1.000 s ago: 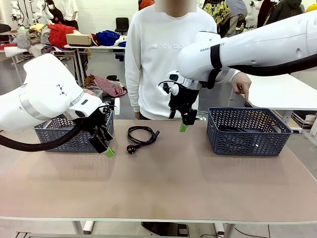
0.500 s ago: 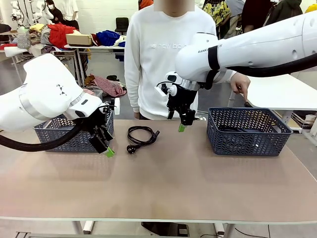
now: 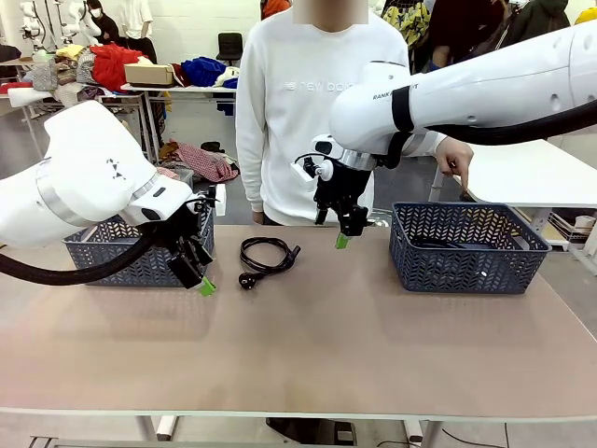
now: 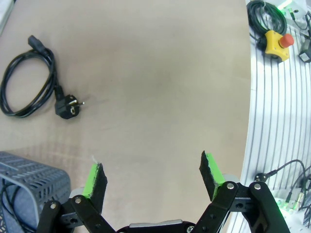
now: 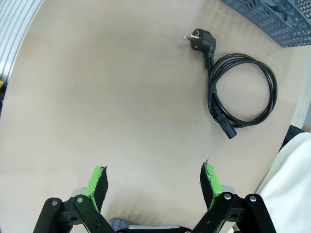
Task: Organize the cables according to human instructions.
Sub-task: Pick up a bundle of cables and place it in the basket indicated by the human.
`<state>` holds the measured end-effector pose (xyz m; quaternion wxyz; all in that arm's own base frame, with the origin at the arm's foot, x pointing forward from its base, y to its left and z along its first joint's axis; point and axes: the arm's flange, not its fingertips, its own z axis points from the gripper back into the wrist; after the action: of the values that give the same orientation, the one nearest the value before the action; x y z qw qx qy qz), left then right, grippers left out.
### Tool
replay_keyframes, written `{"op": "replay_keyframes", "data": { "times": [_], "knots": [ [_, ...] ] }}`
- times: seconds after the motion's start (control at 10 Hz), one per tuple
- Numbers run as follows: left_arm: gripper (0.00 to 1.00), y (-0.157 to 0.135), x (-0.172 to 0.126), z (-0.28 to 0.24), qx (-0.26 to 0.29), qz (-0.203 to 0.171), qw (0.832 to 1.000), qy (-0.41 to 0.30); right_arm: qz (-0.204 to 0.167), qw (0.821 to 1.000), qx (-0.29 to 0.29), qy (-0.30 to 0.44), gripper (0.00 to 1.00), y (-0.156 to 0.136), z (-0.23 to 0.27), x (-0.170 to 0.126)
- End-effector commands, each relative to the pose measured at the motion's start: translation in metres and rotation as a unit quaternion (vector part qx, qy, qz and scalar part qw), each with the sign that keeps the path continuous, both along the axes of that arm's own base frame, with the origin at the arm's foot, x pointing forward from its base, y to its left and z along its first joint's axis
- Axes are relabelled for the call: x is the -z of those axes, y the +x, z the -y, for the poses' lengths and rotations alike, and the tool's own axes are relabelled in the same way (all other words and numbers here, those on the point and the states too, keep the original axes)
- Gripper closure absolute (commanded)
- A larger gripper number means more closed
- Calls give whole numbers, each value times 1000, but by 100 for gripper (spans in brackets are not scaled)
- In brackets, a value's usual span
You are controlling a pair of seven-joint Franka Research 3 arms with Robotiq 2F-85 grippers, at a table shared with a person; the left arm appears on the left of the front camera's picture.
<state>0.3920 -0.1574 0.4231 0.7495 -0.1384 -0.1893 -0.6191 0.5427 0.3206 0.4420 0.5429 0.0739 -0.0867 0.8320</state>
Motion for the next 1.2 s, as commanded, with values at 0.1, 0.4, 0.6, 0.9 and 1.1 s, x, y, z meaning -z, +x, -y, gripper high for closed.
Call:
{"op": "replay_keyframes", "data": {
  "times": [0.1, 0.4, 0.6, 0.9, 1.1],
  "knots": [
    [0, -1, -1, -2, -1, -4, 1000, 0, 21, 999, -47, -3, 0, 17, -25, 11],
    [0, -1, -1, -2, -1, -4, 1000, 0, 14, 997, -74, -25, 0, 32, -55, 27],
    [0, -1, -1, -2, -1, -4, 1000, 0, 7, 996, -83, -35, 0, 41, -74, 39],
    [0, -1, -1, -2, -1, -4, 1000, 0, -2, 995, -92, -48, 0, 49, -98, 55],
    [0, -1, -1, -2, -1, -4, 1000, 0, -5, 994, -98, -54, 0, 54, -110, 70]
  ]
}}
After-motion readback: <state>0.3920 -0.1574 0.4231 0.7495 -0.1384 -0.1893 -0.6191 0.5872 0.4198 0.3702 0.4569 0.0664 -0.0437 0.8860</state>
